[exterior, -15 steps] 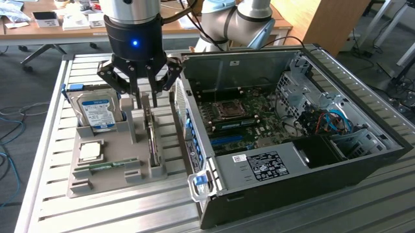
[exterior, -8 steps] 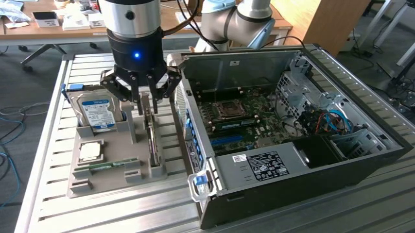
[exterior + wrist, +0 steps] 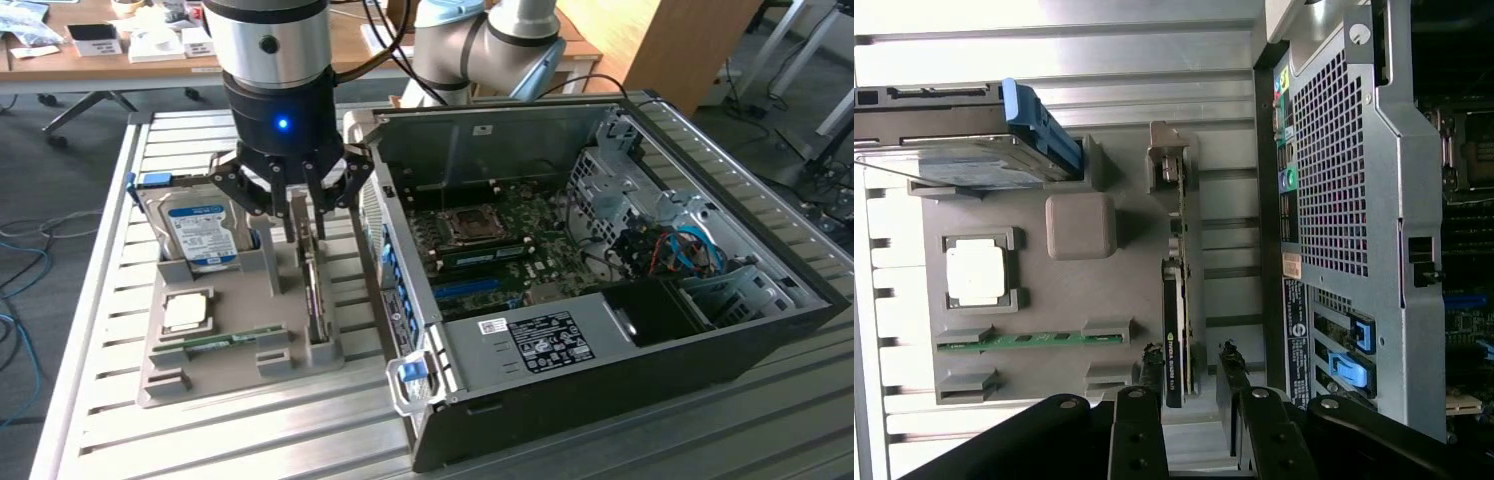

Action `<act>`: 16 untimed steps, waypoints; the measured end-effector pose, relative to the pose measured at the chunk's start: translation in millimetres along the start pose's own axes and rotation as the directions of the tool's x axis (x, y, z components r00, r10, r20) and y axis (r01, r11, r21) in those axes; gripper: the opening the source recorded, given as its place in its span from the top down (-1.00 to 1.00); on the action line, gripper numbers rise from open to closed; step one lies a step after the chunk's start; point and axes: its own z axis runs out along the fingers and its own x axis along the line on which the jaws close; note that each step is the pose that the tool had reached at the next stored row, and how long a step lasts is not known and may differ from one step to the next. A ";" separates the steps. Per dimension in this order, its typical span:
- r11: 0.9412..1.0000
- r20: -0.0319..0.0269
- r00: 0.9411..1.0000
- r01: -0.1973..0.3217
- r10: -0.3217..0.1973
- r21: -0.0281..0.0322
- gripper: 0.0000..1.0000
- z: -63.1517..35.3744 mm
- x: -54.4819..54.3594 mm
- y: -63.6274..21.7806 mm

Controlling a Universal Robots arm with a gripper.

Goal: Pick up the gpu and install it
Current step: 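Pick up the gpu and move the gpu toward the slot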

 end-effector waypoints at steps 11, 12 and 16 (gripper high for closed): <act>1.000 0.000 1.000 0.000 0.000 0.000 0.29 7.8 0.2 -0.4; 1.000 0.000 1.000 0.000 0.000 0.000 0.29 9.1 0.2 -0.4; 1.000 0.000 1.000 0.000 0.000 0.000 0.29 11.1 0.4 -0.5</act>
